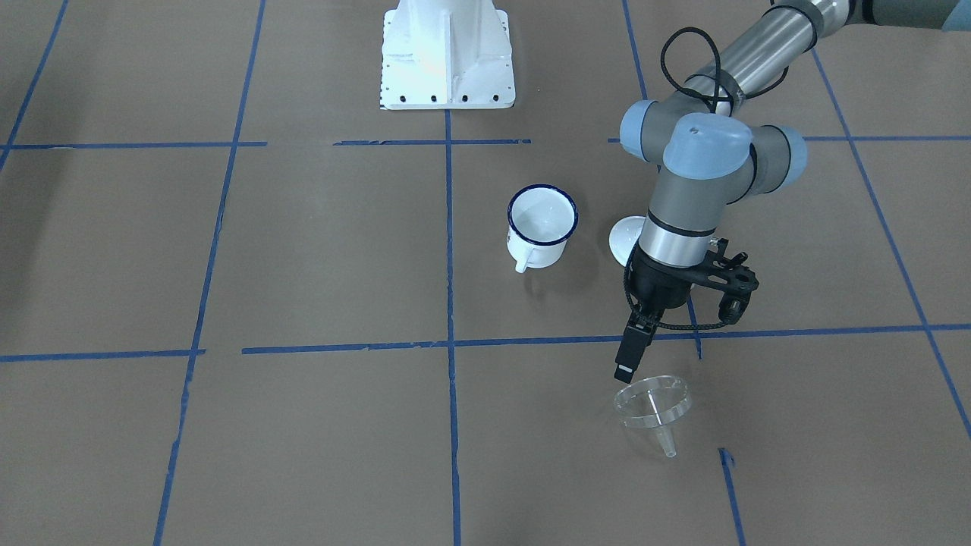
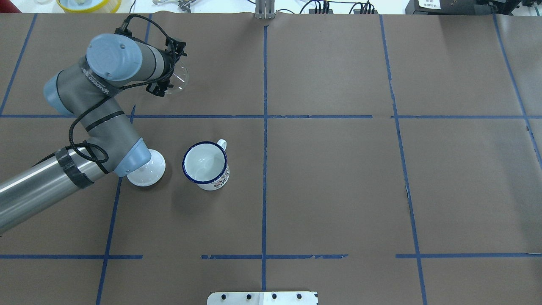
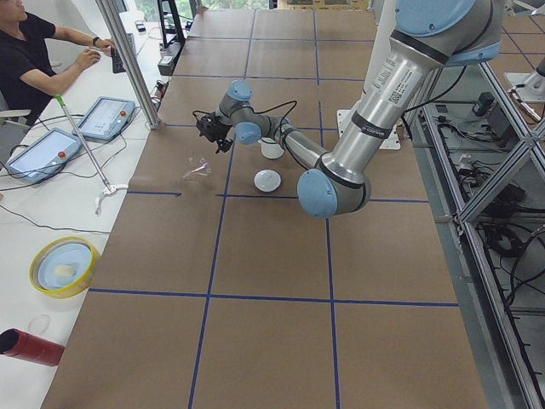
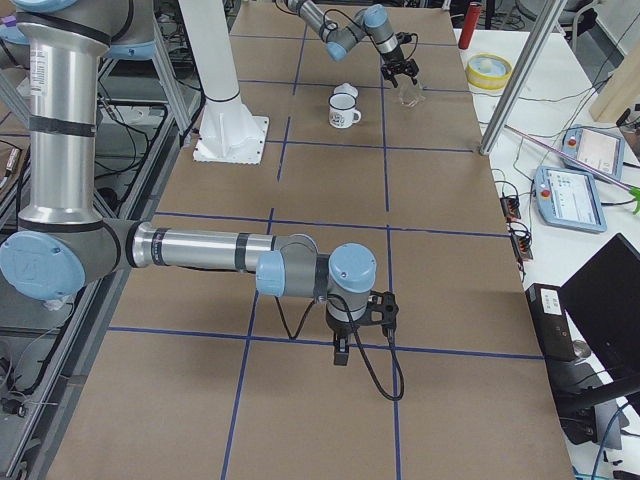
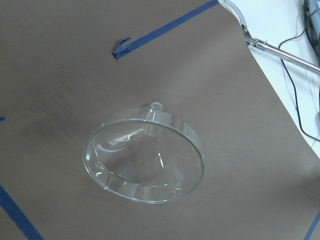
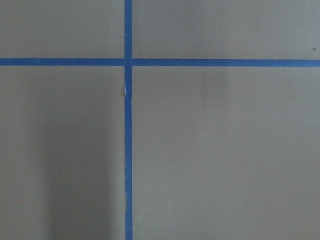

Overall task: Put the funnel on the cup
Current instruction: 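Move the left gripper to the clear glass funnel, then grasp the glass funnel's rim with the left gripper and lift it, then carry the glass funnel with the left gripper over the open mug, then lower the funnel into the mug's mouth and open the left gripper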

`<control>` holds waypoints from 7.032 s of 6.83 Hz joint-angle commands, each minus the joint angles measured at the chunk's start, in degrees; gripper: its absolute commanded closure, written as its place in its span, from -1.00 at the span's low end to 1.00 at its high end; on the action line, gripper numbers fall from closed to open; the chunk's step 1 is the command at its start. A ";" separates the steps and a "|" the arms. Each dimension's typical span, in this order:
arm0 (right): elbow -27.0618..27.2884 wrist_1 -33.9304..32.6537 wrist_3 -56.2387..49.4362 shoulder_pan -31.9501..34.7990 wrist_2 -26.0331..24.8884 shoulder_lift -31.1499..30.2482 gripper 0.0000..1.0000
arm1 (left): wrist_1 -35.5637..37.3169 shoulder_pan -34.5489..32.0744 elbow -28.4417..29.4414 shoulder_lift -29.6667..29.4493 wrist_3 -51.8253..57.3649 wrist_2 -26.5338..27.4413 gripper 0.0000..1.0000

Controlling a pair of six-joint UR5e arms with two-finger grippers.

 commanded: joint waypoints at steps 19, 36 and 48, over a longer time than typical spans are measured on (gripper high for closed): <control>0.03 0.00 0.00 0.00 0.00 0.08 -1.00 | -1.48 -4.07 -12.02 4.80 9.27 -2.84 1.00; 0.03 0.00 0.00 0.00 0.00 -0.01 -1.00 | 53.08 11.31 -23.42 -11.62 61.26 -18.52 1.00; -0.05 0.00 0.00 0.00 0.00 0.08 -1.00 | 38.36 3.79 -30.88 -0.75 68.09 -19.23 -1.00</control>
